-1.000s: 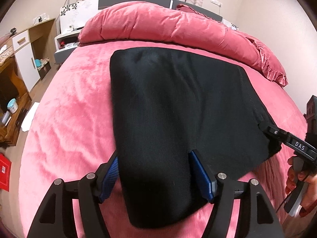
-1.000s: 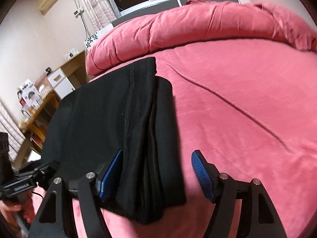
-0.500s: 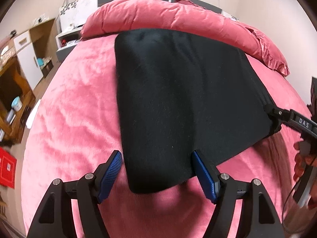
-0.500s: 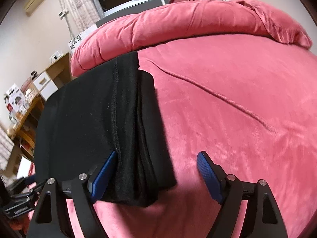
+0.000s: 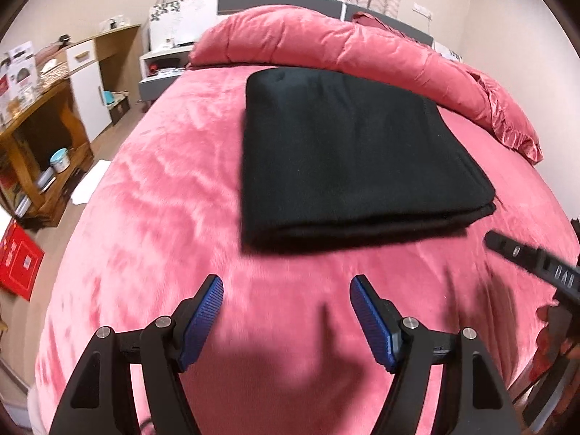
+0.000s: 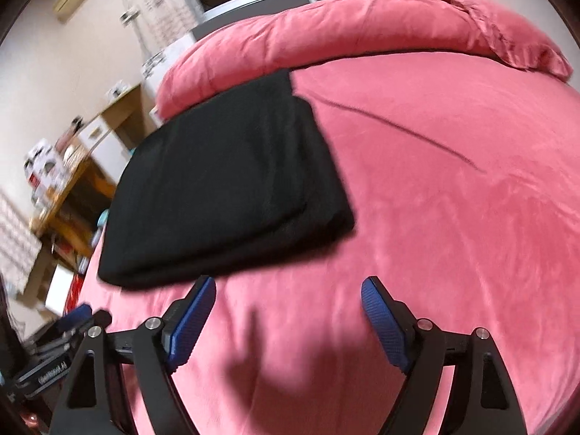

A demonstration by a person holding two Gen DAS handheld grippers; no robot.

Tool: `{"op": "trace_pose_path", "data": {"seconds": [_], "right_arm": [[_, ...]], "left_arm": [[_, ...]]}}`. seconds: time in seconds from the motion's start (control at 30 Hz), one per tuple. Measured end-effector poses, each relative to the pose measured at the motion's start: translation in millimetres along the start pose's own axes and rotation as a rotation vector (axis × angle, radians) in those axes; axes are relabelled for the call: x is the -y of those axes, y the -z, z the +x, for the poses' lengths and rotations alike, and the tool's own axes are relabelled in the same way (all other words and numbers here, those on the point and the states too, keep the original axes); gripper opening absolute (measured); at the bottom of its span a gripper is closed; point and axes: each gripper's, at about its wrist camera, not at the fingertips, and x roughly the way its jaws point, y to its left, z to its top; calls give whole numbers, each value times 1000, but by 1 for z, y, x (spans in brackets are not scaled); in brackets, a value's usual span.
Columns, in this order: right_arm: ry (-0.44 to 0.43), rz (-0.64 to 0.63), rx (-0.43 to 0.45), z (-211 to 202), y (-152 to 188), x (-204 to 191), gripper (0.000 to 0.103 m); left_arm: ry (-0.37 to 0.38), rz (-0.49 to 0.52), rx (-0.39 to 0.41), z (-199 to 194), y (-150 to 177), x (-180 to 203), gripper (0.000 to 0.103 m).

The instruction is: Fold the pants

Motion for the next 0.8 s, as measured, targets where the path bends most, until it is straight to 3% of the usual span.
{"op": "trace_pose_path", "data": {"seconds": [0.13, 0.23, 0.33, 0.53, 0.8], "right_arm": [[-13, -82, -6, -7, 17, -23, 84], [9, -134, 18, -17, 24, -37, 92], [7, -157, 38, -27, 31, -46, 93], [58, -217, 70, -38, 42, -61, 94], [68, -198, 96, -49, 40, -52, 94]], "left_arm": [[-24, 13, 10, -18, 10, 10, 75], [-74, 20, 24, -29, 16, 15, 74], [-119, 17, 28, -33, 17, 17, 75], [-89, -3, 65, -49, 20, 17, 74], [-115, 7, 105, -64, 23, 24, 75]]}}
